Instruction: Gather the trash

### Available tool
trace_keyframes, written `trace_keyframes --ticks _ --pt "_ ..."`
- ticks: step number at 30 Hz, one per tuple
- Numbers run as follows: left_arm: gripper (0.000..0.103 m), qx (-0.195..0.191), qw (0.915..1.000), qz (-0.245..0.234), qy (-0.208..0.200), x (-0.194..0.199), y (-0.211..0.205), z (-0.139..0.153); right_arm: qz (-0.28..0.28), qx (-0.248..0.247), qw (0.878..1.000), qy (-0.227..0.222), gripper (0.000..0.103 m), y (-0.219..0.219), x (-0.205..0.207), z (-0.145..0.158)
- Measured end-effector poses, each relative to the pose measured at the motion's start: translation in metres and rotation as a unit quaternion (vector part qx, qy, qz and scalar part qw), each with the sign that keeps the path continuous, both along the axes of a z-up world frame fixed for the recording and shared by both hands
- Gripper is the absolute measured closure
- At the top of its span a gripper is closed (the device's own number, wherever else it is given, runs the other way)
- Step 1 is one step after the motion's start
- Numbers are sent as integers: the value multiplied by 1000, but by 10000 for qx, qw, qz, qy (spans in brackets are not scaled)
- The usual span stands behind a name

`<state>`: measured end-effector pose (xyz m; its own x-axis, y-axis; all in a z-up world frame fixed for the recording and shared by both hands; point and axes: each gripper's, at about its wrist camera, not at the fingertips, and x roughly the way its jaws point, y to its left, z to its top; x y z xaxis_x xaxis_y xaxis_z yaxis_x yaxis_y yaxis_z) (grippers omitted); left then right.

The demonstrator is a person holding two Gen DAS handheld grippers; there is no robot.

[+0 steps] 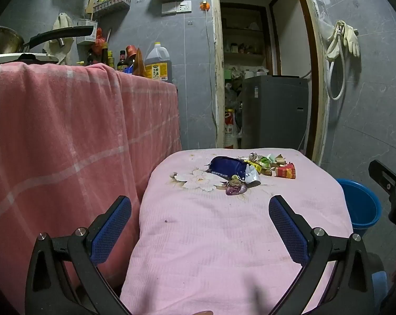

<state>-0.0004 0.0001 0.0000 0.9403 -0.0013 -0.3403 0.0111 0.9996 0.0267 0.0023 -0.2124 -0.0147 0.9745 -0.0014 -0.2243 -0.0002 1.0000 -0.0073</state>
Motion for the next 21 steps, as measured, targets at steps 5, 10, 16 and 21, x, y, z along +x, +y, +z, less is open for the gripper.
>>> trace_keyframes --ticks 5,10,16,21 --pt "1 3 10000 -13 9 -1 0 0 4 -1 10000 2 0 0 0 0" --pt "1 0 10000 -8 8 -1 0 0 -4 -4 10000 1 0 1 0 0" --pt "1 3 10000 -7 14 0 -1 -4 0 0 10000 3 0 1 0 0" --pt "1 3 10000 -6 16 0 -1 -5 -1 1 10000 3 0 0 0 -1"
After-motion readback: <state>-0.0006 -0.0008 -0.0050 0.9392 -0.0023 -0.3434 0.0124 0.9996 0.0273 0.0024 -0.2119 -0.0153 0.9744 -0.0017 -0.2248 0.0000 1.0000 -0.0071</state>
